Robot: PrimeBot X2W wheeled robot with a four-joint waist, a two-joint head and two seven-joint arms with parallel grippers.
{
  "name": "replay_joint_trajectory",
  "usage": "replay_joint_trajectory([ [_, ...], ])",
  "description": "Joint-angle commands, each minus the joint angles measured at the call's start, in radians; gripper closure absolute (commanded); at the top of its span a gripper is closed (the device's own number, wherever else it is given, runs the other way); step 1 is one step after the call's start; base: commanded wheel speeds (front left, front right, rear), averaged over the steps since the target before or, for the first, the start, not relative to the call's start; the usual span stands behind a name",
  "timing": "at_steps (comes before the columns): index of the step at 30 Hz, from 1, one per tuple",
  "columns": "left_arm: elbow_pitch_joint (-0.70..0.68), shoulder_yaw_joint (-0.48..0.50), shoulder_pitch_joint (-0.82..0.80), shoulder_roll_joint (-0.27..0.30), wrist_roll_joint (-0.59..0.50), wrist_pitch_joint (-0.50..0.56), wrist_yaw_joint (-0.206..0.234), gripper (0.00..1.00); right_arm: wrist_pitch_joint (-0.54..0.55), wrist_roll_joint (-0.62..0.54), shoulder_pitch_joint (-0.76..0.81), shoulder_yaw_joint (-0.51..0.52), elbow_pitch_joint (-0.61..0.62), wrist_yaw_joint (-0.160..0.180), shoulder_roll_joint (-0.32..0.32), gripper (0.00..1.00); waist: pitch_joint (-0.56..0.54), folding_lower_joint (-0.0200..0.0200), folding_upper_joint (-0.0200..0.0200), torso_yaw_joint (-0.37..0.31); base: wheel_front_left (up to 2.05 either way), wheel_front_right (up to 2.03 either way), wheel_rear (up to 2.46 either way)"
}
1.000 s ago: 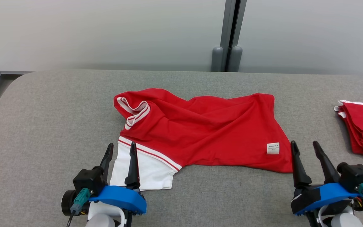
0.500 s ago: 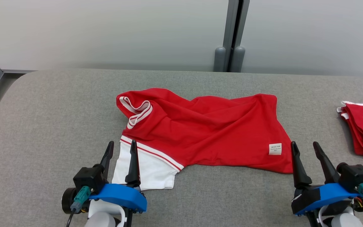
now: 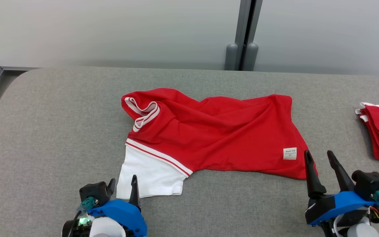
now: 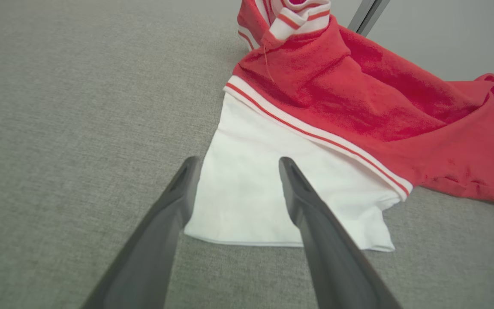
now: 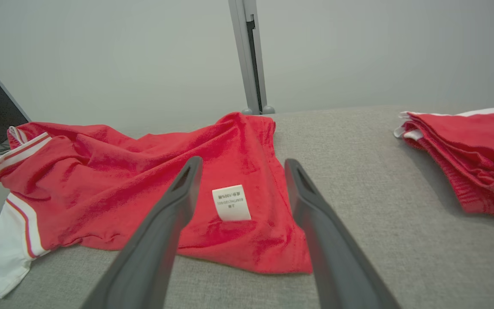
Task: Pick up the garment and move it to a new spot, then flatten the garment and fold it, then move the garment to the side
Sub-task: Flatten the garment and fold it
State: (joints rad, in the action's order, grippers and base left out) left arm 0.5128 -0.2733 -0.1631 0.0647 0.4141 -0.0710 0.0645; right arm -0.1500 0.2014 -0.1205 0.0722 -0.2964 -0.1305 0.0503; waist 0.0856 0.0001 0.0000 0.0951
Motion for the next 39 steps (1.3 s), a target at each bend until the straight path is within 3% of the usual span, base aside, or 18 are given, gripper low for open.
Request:
replay_joint_trajectory([
  [1, 0.006, 0.007, 0.001, 0.004, 0.011, 0.015, 0.011, 0.00, 0.003, 0.006, -0.005, 0.006, -0.003, -0.001, 0.001, 0.00, 0.004, -0.0001, 0.0000, -0.001, 0.00, 0.00, 0.00],
  [14, 0.104, 0.025, -0.026, -0.007, 0.060, 0.096, 0.107, 0.00, 0.024, -0.033, -0.025, 0.074, -0.014, -0.001, 0.001, 0.00, 0.061, -0.0001, 0.0000, -0.032, 0.00, 0.00, 0.00],
  [18, 0.120, 0.003, -0.023, -0.009, 0.063, 0.133, 0.101, 0.00, 0.032, -0.049, -0.031, 0.089, -0.014, -0.001, 0.001, 0.00, 0.072, -0.0001, 0.0000, -0.030, 0.00, 0.00, 0.00],
  [19, 0.118, -0.004, -0.023, -0.010, 0.065, 0.140, 0.095, 0.03, 0.035, -0.056, -0.032, 0.096, -0.018, -0.001, 0.001, 0.00, 0.074, -0.0001, 0.0000, -0.028, 0.00, 0.00, 0.00],
  [20, 0.111, -0.010, -0.025, -0.011, 0.066, 0.139, 0.090, 0.28, 0.045, -0.063, -0.033, 0.103, -0.021, -0.001, 0.001, 0.00, 0.076, -0.0001, 0.0000, -0.026, 0.00, 0.00, 0.00],
  [21, 0.101, -0.018, -0.028, -0.012, 0.068, 0.137, 0.084, 0.96, 0.052, -0.074, -0.035, 0.117, -0.027, 0.000, 0.001, 0.00, 0.077, -0.0001, 0.0000, -0.023, 0.00, 0.00, 0.00],
  [22, 0.092, -0.026, -0.030, -0.013, 0.068, 0.137, 0.080, 1.00, 0.066, -0.088, -0.038, 0.129, -0.034, 0.000, 0.001, 0.00, 0.078, -0.0001, 0.0000, -0.019, 0.00, 0.00, 0.00],
  [39, -0.086, -0.051, -0.032, -0.005, 0.043, 0.036, 0.086, 1.00, 0.358, -0.201, -0.159, 0.176, -0.198, 0.000, 0.001, 0.00, 0.061, -0.0001, 0.0000, 0.049, 0.00, 0.00, 0.00],
])
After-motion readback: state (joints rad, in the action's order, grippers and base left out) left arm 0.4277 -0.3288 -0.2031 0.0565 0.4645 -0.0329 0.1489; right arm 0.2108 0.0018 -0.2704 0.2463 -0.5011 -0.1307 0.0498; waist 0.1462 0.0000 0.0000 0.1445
